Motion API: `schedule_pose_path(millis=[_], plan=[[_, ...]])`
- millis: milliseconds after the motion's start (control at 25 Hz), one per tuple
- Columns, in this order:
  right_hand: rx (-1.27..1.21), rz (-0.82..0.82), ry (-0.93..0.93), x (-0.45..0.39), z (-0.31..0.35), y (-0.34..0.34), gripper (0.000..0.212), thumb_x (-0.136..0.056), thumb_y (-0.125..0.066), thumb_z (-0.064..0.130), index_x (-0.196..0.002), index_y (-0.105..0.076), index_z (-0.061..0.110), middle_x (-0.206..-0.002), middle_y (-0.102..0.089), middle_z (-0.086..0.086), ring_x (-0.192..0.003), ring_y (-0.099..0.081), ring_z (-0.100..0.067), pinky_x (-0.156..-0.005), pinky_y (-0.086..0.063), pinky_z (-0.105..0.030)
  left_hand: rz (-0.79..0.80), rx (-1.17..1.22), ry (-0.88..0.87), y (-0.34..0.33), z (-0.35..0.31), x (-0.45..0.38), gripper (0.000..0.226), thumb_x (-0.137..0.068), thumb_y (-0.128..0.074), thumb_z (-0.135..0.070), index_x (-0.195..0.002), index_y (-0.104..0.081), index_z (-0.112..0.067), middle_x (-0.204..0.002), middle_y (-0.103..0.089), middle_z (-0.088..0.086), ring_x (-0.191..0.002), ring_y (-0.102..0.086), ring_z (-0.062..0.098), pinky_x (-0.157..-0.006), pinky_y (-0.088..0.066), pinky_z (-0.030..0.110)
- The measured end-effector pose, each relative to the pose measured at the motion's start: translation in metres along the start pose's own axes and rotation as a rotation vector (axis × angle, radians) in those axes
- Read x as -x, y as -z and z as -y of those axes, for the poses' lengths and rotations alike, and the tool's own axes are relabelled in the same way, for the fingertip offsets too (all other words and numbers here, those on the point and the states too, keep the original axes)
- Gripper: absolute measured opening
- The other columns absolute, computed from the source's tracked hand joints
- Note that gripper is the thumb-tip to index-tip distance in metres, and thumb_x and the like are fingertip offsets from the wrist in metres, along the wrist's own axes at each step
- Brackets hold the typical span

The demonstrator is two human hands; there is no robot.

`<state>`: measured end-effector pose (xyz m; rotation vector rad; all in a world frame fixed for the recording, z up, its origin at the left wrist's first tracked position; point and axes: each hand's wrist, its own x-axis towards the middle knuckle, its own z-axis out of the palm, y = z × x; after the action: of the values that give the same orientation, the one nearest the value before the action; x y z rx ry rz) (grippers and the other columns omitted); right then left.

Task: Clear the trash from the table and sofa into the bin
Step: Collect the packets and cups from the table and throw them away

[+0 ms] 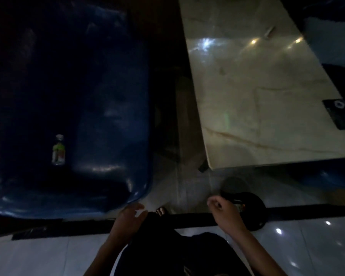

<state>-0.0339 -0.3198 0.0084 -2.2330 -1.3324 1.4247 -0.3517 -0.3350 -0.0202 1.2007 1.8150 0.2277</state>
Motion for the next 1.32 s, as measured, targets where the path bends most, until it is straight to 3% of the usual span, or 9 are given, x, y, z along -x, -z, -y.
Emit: schedule_pose_path(millis=[160,440,640,800,960,1120,1200,1320], plan=[[-0.001,-0.093,-0.03,-0.029,0.038,0.009,0.015,-0.095,-0.059,0.029,-0.103,-0.07,0.022,-0.092,-0.068,0.003,-0.09,-0.063,-0.014,-0.075,-0.04,-0.023,0.062,-0.085,0.049,0.033,-0.001,-0.034,0.021,-0.087,-0.068,-0.028,-0.105,-0.067,-0.019,-0.107,-0.07,0.002,-0.098,-0.066,0.018,-0.091,-0.05,0.03],[-0.066,-0.13,-0.209,-0.048,0.004,0.02,0.014,-0.096,-0.059,0.026,-0.103,-0.07,0.025,-0.097,-0.069,0.005,-0.098,-0.064,-0.017,-0.081,-0.044,-0.029,0.15,-0.192,-0.262,0.057,-0.111,-0.141,0.006,-0.089,-0.063,-0.021,-0.093,-0.067,-0.02,-0.093,-0.069,-0.002,-0.086,-0.065,0.013,-0.077,-0.05,0.028],[-0.125,-0.133,-0.314,-0.118,0.018,0.044,0.014,-0.097,-0.058,0.023,-0.091,-0.07,0.022,-0.086,-0.068,0.002,-0.096,-0.067,-0.023,-0.074,-0.041,-0.029,0.13,-0.212,-0.284,0.066,-0.173,-0.236,0.016,-0.087,-0.067,-0.029,-0.101,-0.067,-0.022,-0.1,-0.065,-0.006,-0.089,-0.065,0.012,-0.081,-0.052,0.028],[-0.065,-0.138,-0.255,-0.181,0.072,0.086,0.008,-0.096,-0.059,0.025,-0.093,-0.066,0.029,-0.099,-0.074,-0.002,-0.086,-0.066,-0.017,-0.074,-0.044,-0.027,0.124,-0.197,-0.206,0.08,-0.202,-0.285,0.015,-0.086,-0.069,-0.022,-0.101,-0.069,-0.016,-0.101,-0.068,0.0,-0.091,-0.067,0.015,-0.082,-0.049,0.023],[-0.035,-0.168,-0.141,-0.26,0.135,0.123,0.018,-0.094,-0.062,0.025,-0.107,-0.072,0.017,-0.103,-0.073,-0.003,-0.091,-0.067,-0.019,-0.075,-0.041,-0.022,0.046,-0.23,-0.165,0.114,-0.224,-0.32,0.013,-0.086,-0.07,-0.014,-0.098,-0.071,-0.011,-0.094,-0.068,-0.004,-0.087,-0.064,0.012,-0.083,-0.047,0.024],[-0.082,-0.193,-0.056,-0.326,0.199,0.151,0.015,-0.094,-0.06,0.029,-0.102,-0.071,0.022,-0.093,-0.07,0.004,-0.079,-0.06,-0.009,-0.071,-0.041,-0.019,0.076,-0.253,-0.069,0.155,-0.229,-0.333,0.012,-0.087,-0.068,-0.019,-0.099,-0.069,-0.019,-0.101,-0.068,-0.003,-0.094,-0.065,0.018,-0.089,-0.053,0.035],[-0.112,-0.214,-0.008,-0.352,0.229,0.161,0.014,-0.094,-0.061,0.029,-0.101,-0.07,0.021,-0.088,-0.067,0.007,-0.078,-0.06,-0.008,-0.069,-0.041,-0.017,0.087,-0.257,-0.028,0.173,-0.232,-0.349,0.01,-0.087,-0.068,-0.017,-0.09,-0.067,-0.026,-0.101,-0.07,0.0,-0.094,-0.066,0.022,-0.09,-0.052,0.039],[-0.111,-0.266,0.043,-0.391,0.266,0.174,0.013,-0.094,-0.063,0.026,-0.101,-0.07,0.017,-0.086,-0.065,0.007,-0.079,-0.06,-0.009,-0.07,-0.041,-0.017,0.095,-0.241,-0.032,0.198,-0.25,-0.385,0.018,-0.087,-0.069,-0.014,-0.088,-0.065,-0.031,-0.1,-0.071,0.004,-0.096,-0.068,0.024,-0.089,-0.052,0.037]])
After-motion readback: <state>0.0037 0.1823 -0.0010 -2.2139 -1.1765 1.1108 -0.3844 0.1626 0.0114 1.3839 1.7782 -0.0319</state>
